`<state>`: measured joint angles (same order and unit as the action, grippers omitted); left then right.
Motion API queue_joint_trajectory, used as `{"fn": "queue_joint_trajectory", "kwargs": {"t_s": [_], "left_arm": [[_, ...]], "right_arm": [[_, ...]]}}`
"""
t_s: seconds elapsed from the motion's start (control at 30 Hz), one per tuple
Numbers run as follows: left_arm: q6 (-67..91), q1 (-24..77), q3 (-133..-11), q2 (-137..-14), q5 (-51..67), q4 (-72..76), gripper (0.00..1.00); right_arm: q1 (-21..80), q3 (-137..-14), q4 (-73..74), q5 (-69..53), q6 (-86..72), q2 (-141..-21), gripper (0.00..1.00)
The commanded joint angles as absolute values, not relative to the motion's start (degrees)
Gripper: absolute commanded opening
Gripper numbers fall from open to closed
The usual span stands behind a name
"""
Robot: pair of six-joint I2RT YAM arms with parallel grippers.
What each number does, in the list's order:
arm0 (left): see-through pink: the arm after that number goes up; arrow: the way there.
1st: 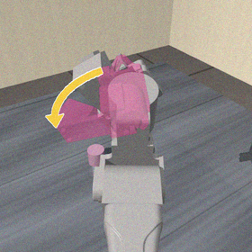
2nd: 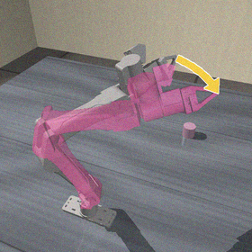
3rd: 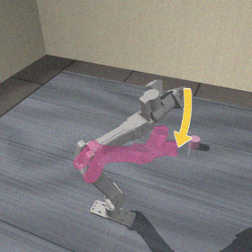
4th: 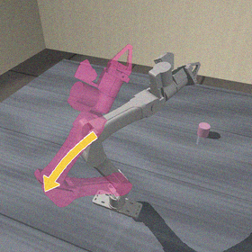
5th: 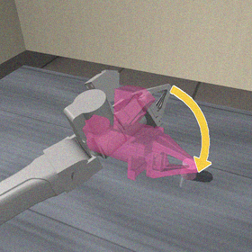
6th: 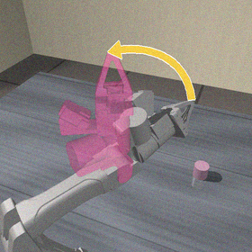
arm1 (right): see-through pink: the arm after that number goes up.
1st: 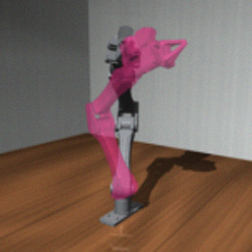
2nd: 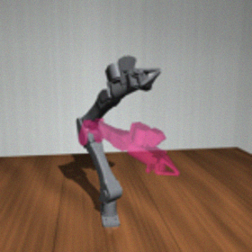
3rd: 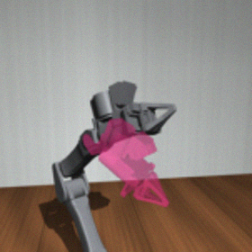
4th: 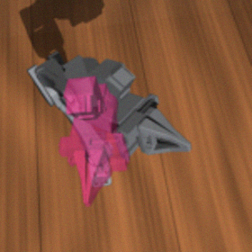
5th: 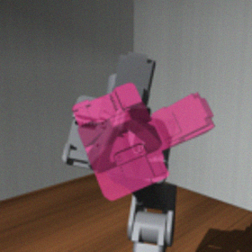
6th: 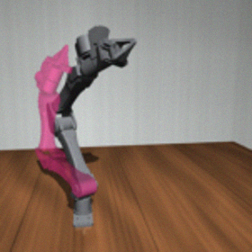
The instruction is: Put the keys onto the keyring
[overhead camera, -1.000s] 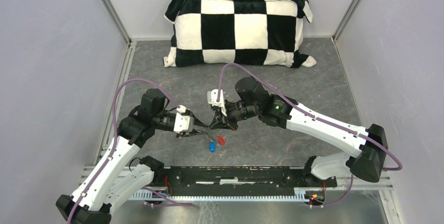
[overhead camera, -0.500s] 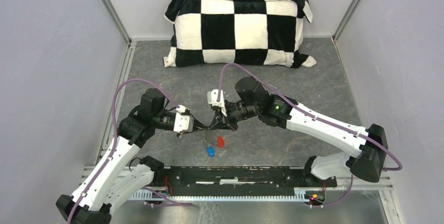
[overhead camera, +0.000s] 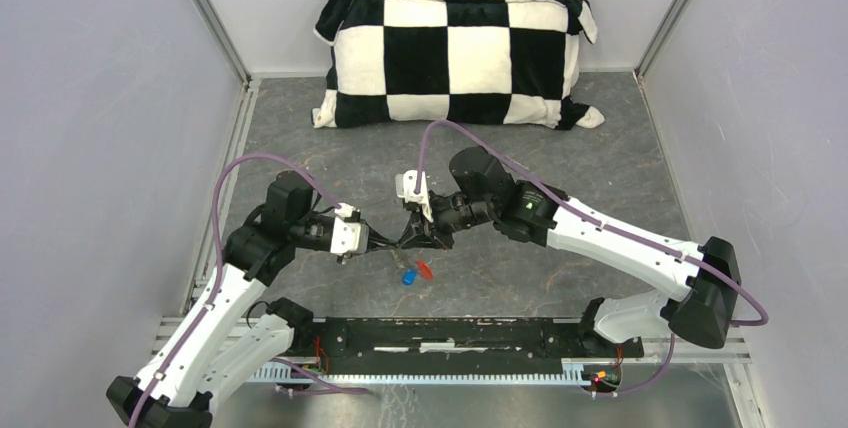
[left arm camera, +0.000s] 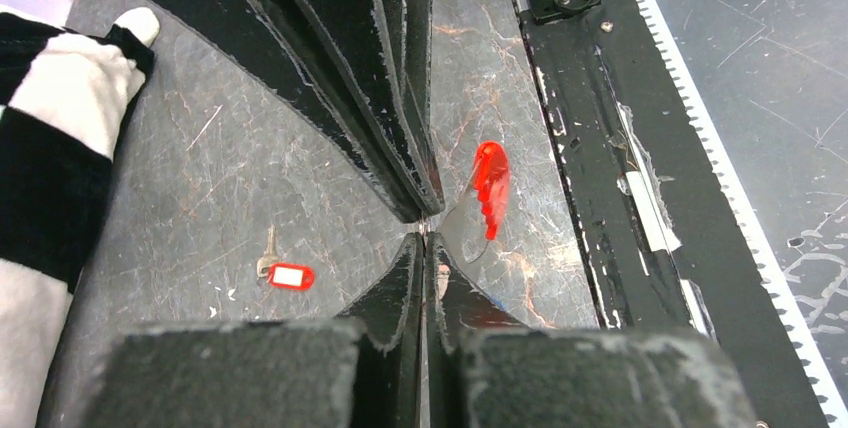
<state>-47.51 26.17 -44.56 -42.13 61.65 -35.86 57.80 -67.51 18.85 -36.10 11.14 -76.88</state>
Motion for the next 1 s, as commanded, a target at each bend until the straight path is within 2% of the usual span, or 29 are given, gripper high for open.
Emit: {"fn": "queue_joint_trajectory", "kwargs": {"t_s": [0.0,0.2,0.3,0.4,0.53,0.8,0.97], "left_arm": [[-49.44,26.36,-43.95,-41.33,61.56,-35.7,0.02],[-58.56,26.37,-41.76,-36.66,61.48,-35.68,0.02],[-60.34,26.42,-41.61,-35.78,61.51,-35.71,0.02],[-59.88,26.37,-42.27,-35.81,61.35,-35.53,0.02],[-48.73,26.36,-41.61,-35.41,59.78,-27.95,0.02],[-32.18,26.37,-43.08,-37.65,57.96,-21.02,0.02],[-29.28,26.35,-42.93,-37.52,58.35,-18.89,0.02]], "right_arm": [[57.74,-66.65,12.13,-35.67,10.7,-74.08,0.19],[57.46,-61.47,7.22,-31.62,11.67,-69.64,0.4],[57.4,-60.15,5.63,-30.98,12.21,-68.53,0.46],[57.42,-59.46,5.04,-31.06,12.01,-68.53,0.51],[57.5,-58.44,3.06,-31.34,10.8,-68.61,0.57],[57.98,-53.95,-3.53,-28.21,9.7,-65.59,0.57],[57.98,-51.36,-8.23,-26.46,8.5,-63.75,0.45]]}}
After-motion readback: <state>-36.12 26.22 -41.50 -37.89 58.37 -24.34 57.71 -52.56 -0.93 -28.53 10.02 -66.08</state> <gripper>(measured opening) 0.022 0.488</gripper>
